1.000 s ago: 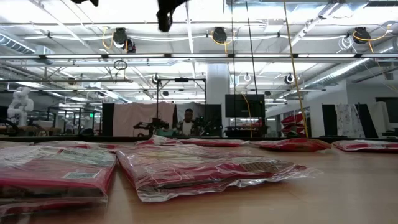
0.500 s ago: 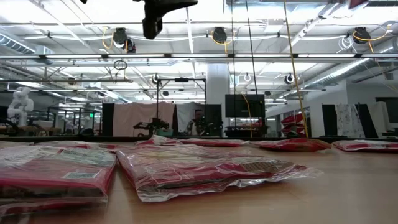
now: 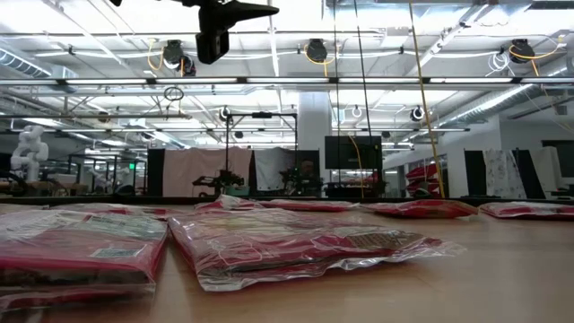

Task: Sort popcorn bags into baskets
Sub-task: Put the popcorn bag into the transparent bin

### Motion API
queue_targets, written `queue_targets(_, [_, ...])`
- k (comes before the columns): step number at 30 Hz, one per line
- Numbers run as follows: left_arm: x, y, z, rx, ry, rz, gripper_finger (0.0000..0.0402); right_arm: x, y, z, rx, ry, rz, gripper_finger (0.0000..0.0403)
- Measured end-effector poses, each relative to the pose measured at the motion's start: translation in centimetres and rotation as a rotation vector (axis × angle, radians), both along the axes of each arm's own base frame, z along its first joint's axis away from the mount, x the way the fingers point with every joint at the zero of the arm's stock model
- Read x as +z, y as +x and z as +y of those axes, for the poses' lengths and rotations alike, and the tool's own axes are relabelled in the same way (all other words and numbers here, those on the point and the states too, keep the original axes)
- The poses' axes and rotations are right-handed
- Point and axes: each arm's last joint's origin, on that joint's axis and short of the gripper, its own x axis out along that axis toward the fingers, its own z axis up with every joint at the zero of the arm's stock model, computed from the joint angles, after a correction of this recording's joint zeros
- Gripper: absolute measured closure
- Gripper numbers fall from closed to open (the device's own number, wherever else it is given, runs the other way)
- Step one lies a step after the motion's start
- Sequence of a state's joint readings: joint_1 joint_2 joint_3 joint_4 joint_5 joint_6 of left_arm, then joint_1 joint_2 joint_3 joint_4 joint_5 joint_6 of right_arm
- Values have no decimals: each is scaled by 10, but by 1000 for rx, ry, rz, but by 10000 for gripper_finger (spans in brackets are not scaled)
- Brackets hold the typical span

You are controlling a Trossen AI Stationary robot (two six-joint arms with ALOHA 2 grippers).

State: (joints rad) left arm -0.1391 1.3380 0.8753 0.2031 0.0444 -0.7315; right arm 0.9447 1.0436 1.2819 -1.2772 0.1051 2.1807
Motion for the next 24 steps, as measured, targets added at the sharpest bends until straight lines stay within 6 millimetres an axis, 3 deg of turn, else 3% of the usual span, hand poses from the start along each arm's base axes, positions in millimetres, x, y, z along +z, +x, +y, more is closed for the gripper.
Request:
queue_targets(12, [-3,-1,0,-2,7,31,236,-29,3,14,75,-236,149,392])
queue_targets(24, [-5,-1,0,-7,29,48,236,-56,-3,44,151,-151,101,392])
